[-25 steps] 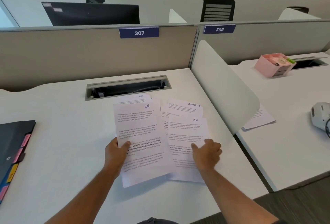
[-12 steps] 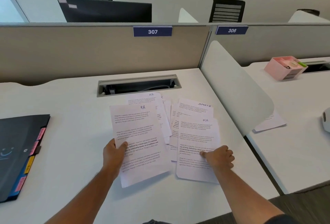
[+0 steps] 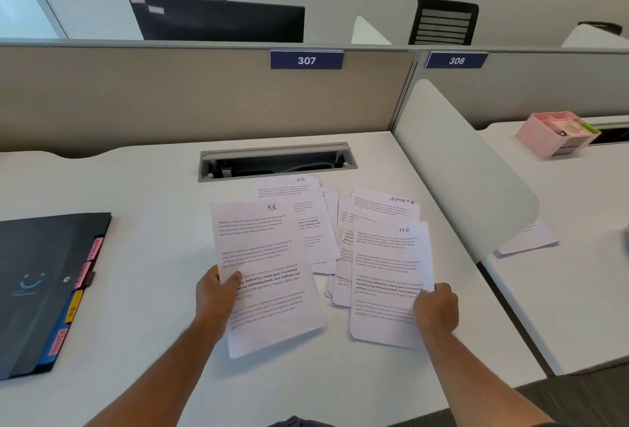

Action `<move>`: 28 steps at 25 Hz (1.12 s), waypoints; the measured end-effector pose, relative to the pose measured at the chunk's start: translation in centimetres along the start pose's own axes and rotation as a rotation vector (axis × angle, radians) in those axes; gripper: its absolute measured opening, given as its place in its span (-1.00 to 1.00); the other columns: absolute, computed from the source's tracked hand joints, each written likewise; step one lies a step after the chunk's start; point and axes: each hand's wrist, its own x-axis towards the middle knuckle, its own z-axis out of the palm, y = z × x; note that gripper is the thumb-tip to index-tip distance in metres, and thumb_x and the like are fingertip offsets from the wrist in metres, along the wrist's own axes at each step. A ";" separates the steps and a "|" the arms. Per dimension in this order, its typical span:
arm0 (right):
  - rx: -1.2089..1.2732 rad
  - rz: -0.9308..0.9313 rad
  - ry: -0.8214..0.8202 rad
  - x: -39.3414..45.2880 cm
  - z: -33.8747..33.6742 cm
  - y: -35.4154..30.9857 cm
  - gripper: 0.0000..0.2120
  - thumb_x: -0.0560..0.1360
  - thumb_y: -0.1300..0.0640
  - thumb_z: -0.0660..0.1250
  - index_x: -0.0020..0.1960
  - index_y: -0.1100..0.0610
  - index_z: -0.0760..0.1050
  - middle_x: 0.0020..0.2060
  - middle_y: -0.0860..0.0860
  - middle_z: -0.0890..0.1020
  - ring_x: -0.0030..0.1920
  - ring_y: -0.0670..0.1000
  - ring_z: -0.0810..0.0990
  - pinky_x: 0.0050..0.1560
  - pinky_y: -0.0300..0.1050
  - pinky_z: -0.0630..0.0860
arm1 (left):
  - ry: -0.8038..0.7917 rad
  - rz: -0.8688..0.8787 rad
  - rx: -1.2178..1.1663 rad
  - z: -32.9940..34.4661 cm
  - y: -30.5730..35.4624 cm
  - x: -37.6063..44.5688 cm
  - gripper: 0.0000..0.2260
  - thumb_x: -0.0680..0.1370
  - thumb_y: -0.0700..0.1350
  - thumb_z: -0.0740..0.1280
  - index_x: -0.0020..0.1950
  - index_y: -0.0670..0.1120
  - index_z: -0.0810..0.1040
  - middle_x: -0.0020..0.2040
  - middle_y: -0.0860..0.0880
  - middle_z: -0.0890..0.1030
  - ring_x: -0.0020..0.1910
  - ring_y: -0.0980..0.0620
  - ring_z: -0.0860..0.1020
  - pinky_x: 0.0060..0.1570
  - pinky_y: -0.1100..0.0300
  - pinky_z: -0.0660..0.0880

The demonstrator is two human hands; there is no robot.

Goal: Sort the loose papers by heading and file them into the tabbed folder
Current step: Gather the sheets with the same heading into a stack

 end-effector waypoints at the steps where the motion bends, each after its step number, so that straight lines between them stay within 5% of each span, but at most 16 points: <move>1: 0.026 -0.014 0.003 0.0 -0.2 0.3 -0.74 0.54 0.20 0.30 0.21 0.23 0.50 0.10 0.23 0.63 0.05 0.30 0.61 0.09 0.17 0.59 | 0.005 -0.002 0.004 -0.2 -0.1 0.2 -0.84 0.63 -0.20 0.34 0.19 -0.05 0.59 0.05 -0.03 0.69 -0.05 -0.08 0.67 -0.10 0.05 0.59; 10: 0.104 -0.021 0.088 0.2 -1.6 0.6 -0.84 0.64 0.19 0.19 0.18 0.18 0.46 -0.02 0.23 0.66 -0.11 0.26 0.58 -0.08 0.10 0.55 | 0.009 -0.024 0.026 -0.4 -0.4 1.3 -0.85 0.64 -0.20 0.32 0.18 -0.08 0.60 0.07 -0.05 0.68 -0.05 -0.06 0.66 -0.09 0.06 0.59; 15: 0.341 -0.069 0.171 -0.2 -2.8 -2.7 -0.80 0.68 0.20 0.17 0.23 0.23 0.49 0.10 0.27 0.65 0.05 0.31 0.61 -0.03 0.04 0.49 | -0.049 -0.082 0.066 -0.6 -0.7 1.8 -0.83 0.67 -0.18 0.25 0.19 -0.10 0.59 0.06 -0.06 0.69 -0.04 -0.06 0.66 -0.13 0.10 0.58; 21: 0.476 -0.132 0.098 -1.3 -1.2 -7.0 -0.78 0.64 0.19 0.23 0.21 0.25 0.54 0.10 0.20 0.65 -0.02 0.15 0.54 0.00 -0.04 0.45 | -0.097 -0.144 0.077 -1.0 -0.9 2.1 -0.81 0.70 -0.16 0.18 0.15 -0.09 0.59 0.03 -0.05 0.69 -0.05 -0.07 0.68 -0.15 0.09 0.59; 25: 0.450 -0.178 0.064 -2.2 0.5 -8.3 -0.82 0.61 0.18 0.28 0.14 0.22 0.57 0.05 0.19 0.68 0.03 0.26 0.61 0.09 0.11 0.57 | -0.121 -0.193 0.068 -1.7 -1.0 2.3 -0.79 0.70 -0.15 0.17 0.14 -0.10 0.60 0.02 -0.08 0.71 -0.04 -0.11 0.69 -0.03 -0.02 0.64; 28: 0.480 -0.230 -0.055 -3.1 1.3 -9.4 -0.87 0.62 0.18 0.28 0.07 0.20 0.57 -0.03 0.11 0.64 -0.03 0.19 0.60 0.02 0.04 0.56 | -0.145 -0.222 0.055 -2.3 -1.4 2.5 -0.77 0.69 -0.15 0.16 0.13 -0.08 0.62 0.03 -0.08 0.73 -0.02 -0.12 0.71 0.09 -0.14 0.63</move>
